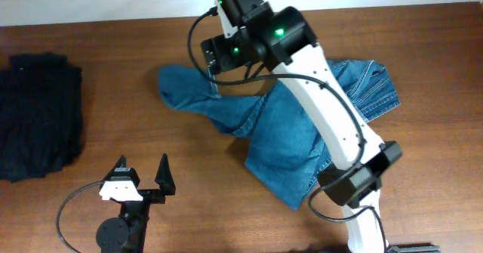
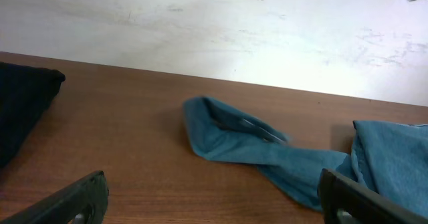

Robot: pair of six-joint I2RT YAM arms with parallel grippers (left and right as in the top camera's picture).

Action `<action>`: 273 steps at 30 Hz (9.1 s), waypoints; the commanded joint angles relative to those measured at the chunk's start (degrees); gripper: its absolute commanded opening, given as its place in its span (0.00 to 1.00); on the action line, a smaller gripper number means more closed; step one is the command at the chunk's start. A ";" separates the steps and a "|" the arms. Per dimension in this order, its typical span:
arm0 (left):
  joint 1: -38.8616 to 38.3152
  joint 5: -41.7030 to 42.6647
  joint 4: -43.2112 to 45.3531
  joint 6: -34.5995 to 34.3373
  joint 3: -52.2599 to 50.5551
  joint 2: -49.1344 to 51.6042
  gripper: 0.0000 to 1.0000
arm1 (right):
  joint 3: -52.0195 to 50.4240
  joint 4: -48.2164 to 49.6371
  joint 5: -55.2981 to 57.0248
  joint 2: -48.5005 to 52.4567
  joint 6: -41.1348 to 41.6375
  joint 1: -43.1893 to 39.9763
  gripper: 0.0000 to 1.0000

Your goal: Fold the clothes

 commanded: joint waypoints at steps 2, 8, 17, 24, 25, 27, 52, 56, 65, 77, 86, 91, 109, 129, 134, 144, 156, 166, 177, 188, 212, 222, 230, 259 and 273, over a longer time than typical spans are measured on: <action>-0.28 -0.59 -0.02 0.76 -0.42 -0.48 0.99 | 1.25 -3.28 3.45 -9.09 2.97 -7.21 0.93; -0.26 -0.59 -0.02 0.76 -0.42 -0.48 0.99 | 1.25 -13.55 3.48 -13.84 3.37 -23.23 0.95; -0.26 -0.59 -0.02 0.76 -0.42 -0.48 0.99 | -0.52 -19.76 3.37 -12.55 3.39 -46.07 0.97; -0.26 -0.59 -0.02 0.76 -0.42 -0.48 0.99 | -7.63 -17.40 3.19 -12.09 3.41 -56.00 0.99; -0.26 -0.59 -0.02 0.76 -0.42 -0.48 0.99 | -9.22 -16.65 3.02 -12.04 3.41 -56.70 0.98; -0.26 -0.59 -0.04 0.76 -0.42 -0.48 0.99 | -12.70 -15.19 2.29 -11.80 3.41 -57.90 0.99; -0.26 -0.59 -0.02 0.76 -0.42 -0.48 0.99 | -60.74 19.19 -19.61 -11.58 6.78 -64.59 0.72; -0.26 -0.59 -0.02 0.76 -0.42 -0.48 0.99 | -66.73 26.67 -23.02 -11.58 6.80 -64.59 0.71; -0.26 -0.59 -0.04 0.76 -0.42 -0.48 0.99 | -72.35 35.06 -23.74 -11.58 7.02 -64.52 0.71; -0.26 -0.59 -0.02 0.76 -0.42 -0.48 0.99 | -77.07 43.89 -26.77 -11.58 7.04 -63.95 0.71; -0.26 -0.59 -0.02 0.76 -0.42 -0.48 0.99 | -78.79 49.48 -30.53 -11.58 7.32 -60.92 0.71; -0.26 -0.59 -0.02 0.76 -0.42 -0.48 0.99 | -78.82 50.05 -30.03 -11.58 10.99 -60.08 0.68; -0.26 -0.59 -0.04 0.76 -0.42 -0.48 0.99 | -85.09 61.96 -24.70 -11.58 17.14 -60.08 0.53; -0.26 -0.59 -0.02 0.76 -0.42 -0.48 0.99 | -80.56 60.74 -36.46 -20.46 11.67 -60.76 0.04; -0.26 -0.59 -0.02 0.76 -0.42 -0.48 0.99 | -70.47 48.83 -33.75 -29.00 3.32 -59.17 0.04; -0.26 -0.59 -0.02 0.76 -0.42 -0.48 0.99 | -39.26 18.34 -13.46 -32.46 -11.78 -44.57 0.04; -0.26 -0.59 -0.02 0.76 -0.42 -0.48 0.99 | -20.90 12.44 -2.67 -32.46 -16.65 -26.36 0.04; -0.28 -0.59 -0.04 0.76 -0.42 -0.48 0.99 | -13.55 12.35 -2.49 -32.48 -14.40 -20.61 0.04; -0.26 -0.59 -0.02 0.76 -0.42 -0.48 0.99 | -8.68 7.67 -2.51 -32.52 -12.96 -20.61 0.04; -0.22 11.67 -0.02 0.74 6.51 0.04 0.99 | -8.68 3.13 0.63 -32.46 -12.96 -20.70 0.04; -0.28 23.65 -77.81 2.03 106.36 71.10 0.99 | 0.61 6.62 0.48 -32.46 -7.30 -19.82 0.04; -0.28 28.44 -74.10 1.79 111.65 76.50 0.99 | 1.97 7.10 -0.90 -33.99 -7.02 -19.85 0.04; -0.28 28.44 -74.14 1.79 111.65 76.02 0.99 | 1.99 19.71 -5.22 -38.34 -2.10 -19.87 0.04; -29.44 21.64 -76.46 -14.97 111.01 79.56 0.91 | 1.97 44.22 -4.87 -36.81 -0.26 -20.02 0.04; -46.05 15.45 -70.73 -22.32 110.77 85.46 0.99 | 1.97 44.59 -0.15 -35.45 -0.74 -20.02 0.04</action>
